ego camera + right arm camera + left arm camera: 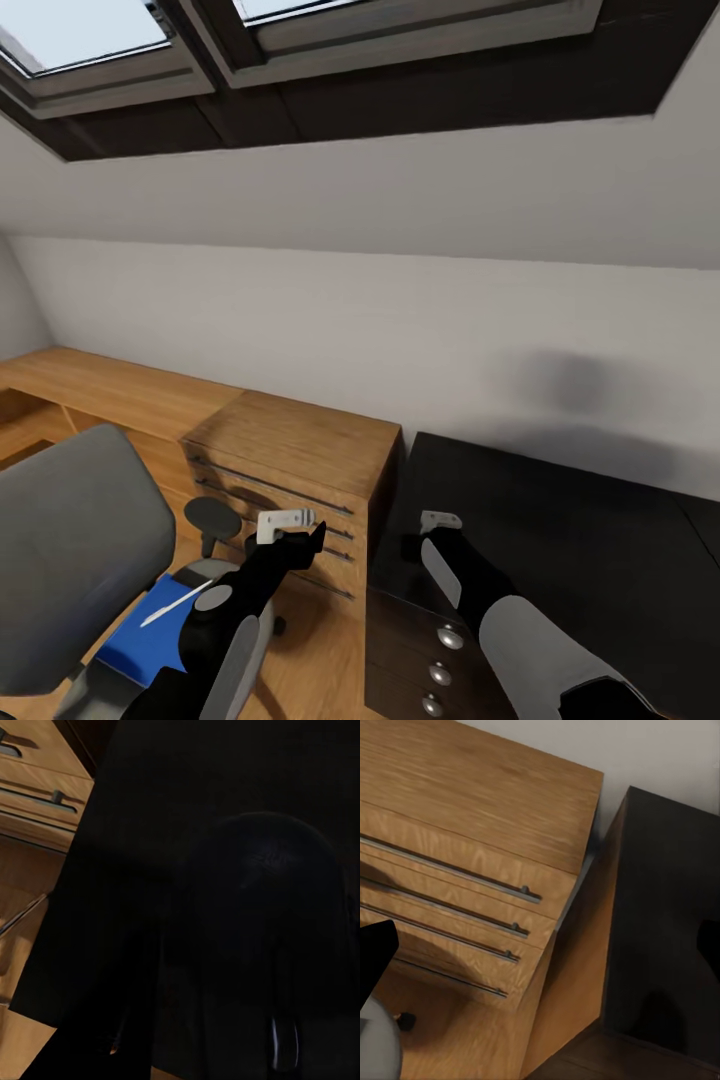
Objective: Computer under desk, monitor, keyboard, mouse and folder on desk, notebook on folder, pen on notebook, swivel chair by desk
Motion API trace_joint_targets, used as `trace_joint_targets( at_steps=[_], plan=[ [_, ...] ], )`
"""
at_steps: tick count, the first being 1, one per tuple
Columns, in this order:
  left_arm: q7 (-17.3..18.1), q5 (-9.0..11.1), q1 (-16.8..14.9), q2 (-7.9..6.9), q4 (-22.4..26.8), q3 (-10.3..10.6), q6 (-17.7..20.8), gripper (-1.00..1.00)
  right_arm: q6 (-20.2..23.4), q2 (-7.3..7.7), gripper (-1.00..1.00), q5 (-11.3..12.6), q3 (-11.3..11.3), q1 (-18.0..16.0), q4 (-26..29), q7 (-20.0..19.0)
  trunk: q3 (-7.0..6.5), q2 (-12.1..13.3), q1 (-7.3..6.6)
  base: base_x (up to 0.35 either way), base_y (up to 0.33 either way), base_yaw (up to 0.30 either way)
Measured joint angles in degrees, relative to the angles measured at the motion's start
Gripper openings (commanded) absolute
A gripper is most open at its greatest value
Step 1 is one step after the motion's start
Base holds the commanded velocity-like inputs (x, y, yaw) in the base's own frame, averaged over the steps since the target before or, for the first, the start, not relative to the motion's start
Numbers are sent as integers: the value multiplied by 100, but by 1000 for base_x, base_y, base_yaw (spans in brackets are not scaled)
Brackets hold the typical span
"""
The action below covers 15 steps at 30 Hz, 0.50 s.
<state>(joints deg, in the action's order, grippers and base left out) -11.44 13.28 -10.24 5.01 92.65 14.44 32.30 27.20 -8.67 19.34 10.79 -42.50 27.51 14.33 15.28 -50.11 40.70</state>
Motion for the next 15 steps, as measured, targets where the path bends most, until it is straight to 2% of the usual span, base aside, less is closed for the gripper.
trace_joint_targets(
  at_steps=[15],
  plan=[
    [0,0,0,0,0,0,0,100,-188,-20,-100,-26,65,0,56,-16,270,-603,330,0,0,0]
  ],
)
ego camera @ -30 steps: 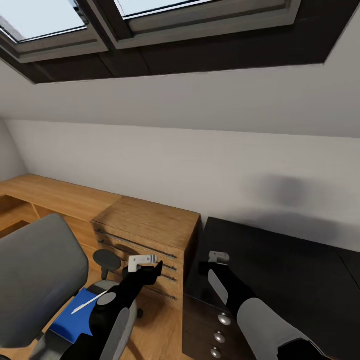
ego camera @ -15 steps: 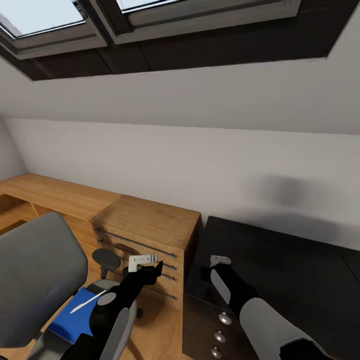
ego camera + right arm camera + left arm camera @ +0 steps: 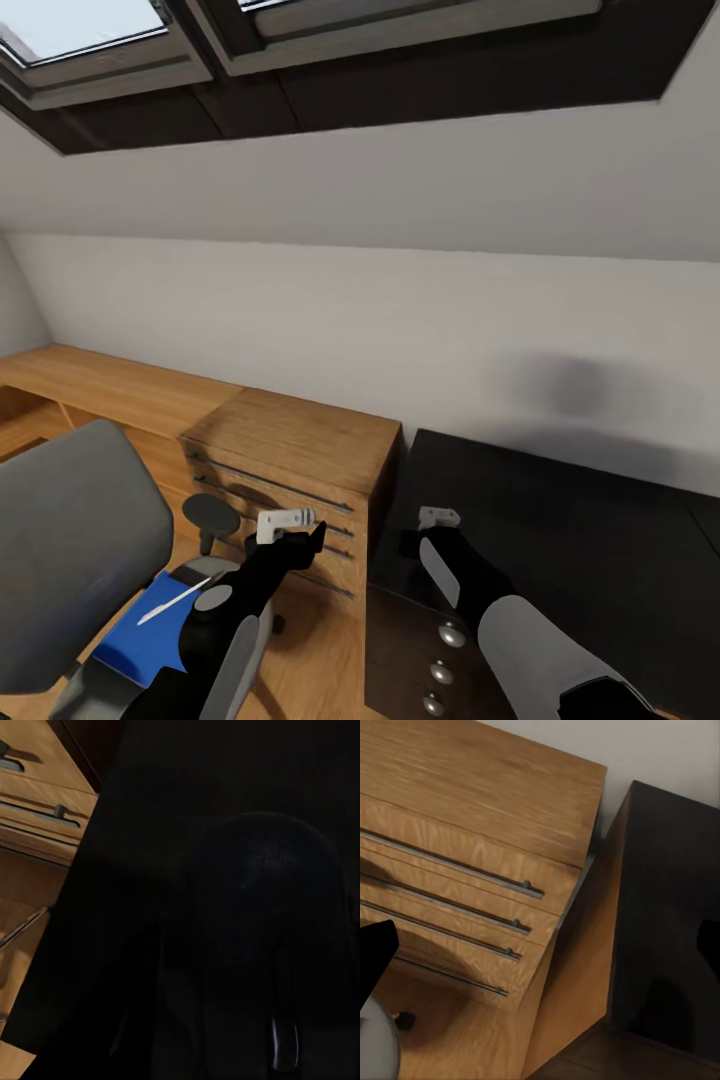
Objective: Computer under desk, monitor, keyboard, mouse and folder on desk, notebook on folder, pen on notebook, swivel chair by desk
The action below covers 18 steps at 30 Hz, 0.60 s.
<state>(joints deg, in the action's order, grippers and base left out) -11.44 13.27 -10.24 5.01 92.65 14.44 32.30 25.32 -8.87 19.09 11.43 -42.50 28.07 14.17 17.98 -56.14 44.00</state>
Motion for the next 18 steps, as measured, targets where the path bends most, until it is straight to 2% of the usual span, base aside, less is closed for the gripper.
trace_joint_targets(
  at_steps=[7,12,18],
  plan=[
    [0,0,0,0,0,-5,0,100,-9,-5,-100,0,3,0,-3,0,126,-281,154,0,0,0],
    [0,-1,0,-1,0,-13,0,100,-10,-6,-100,3,-7,0,-8,4,126,-283,154,0,0,0],
    [0,-2,0,-1,0,-10,0,100,1,-6,-100,13,-14,0,-12,-6,234,-522,286,0,0,0]
  ],
)
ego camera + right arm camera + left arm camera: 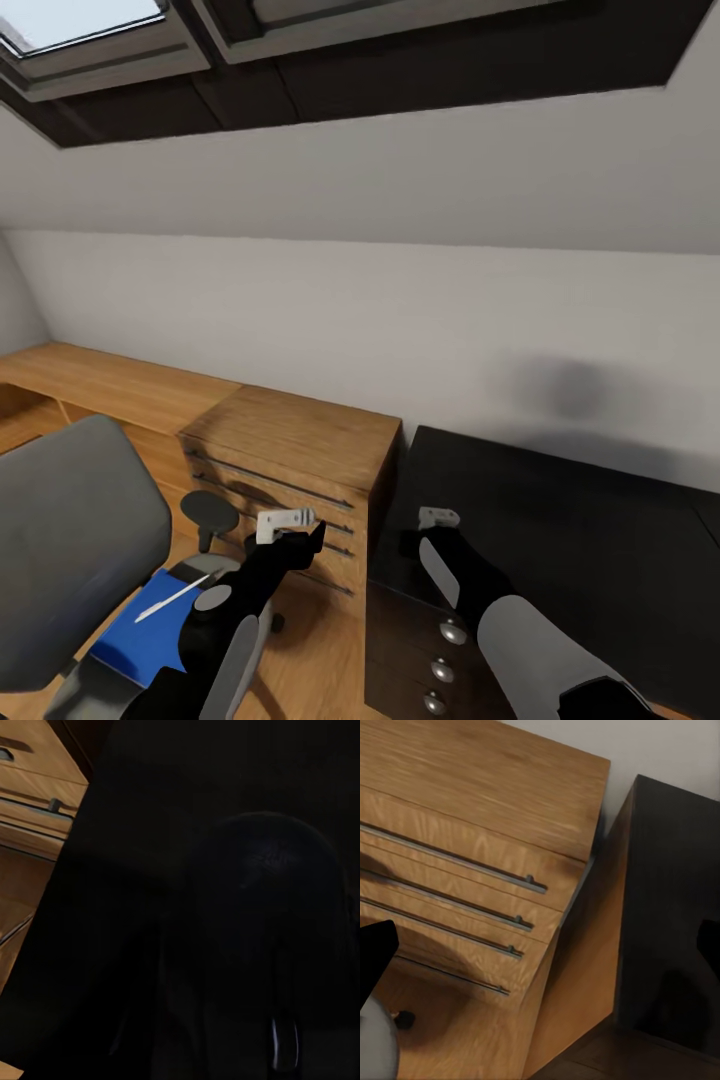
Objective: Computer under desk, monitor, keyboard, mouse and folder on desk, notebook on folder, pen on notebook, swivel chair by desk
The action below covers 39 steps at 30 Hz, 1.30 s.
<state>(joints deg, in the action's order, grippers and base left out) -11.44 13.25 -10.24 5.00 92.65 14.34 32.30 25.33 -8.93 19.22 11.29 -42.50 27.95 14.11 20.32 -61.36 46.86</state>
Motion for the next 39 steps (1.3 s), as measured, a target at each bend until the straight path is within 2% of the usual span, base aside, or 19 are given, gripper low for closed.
trace_joint_targets(
  at_steps=[18,28,39],
  plan=[
    [0,2,0,-5,0,-8,0,100,11,3,-100,17,-3,0,-1,1,324,-723,396,0,0,0],
    [0,2,0,-15,0,-8,0,100,8,-19,-100,22,16,0,-1,31,324,-724,396,0,0,10],
    [0,0,0,-21,1,-17,0,100,13,-29,-100,21,17,-1,-1,42,324,-724,396,0,0,139]
  ],
)
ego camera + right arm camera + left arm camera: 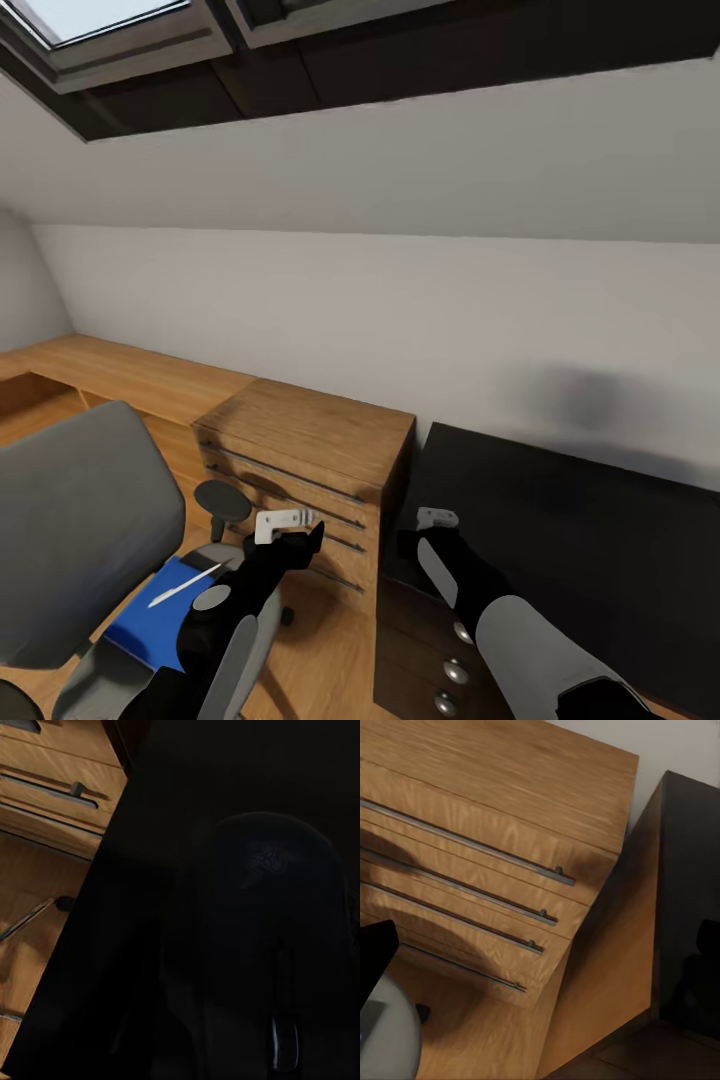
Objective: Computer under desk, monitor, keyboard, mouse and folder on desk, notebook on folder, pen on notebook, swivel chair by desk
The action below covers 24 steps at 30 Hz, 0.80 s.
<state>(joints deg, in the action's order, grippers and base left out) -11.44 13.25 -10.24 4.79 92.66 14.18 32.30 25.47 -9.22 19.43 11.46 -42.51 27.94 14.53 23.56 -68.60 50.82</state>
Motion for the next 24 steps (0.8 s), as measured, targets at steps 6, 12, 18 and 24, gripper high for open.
trace_joint_targets(
  at_steps=[6,12,18,24],
  plan=[
    [0,2,0,-4,-1,0,0,100,2,4,-100,0,-6,0,1,-2,0,0,0,0,0,6],
    [0,0,0,-4,-1,-6,0,100,2,9,-100,0,-16,0,1,-2,0,0,0,0,0,0],
    [0,0,0,-4,-1,-8,0,100,2,19,-100,1,-26,0,1,-7,0,0,0,0,0,0],
    [0,-2,0,-12,-1,-9,0,100,-1,14,100,-11,-20,0,0,8,0,0,0,0,0,0]
  ],
)
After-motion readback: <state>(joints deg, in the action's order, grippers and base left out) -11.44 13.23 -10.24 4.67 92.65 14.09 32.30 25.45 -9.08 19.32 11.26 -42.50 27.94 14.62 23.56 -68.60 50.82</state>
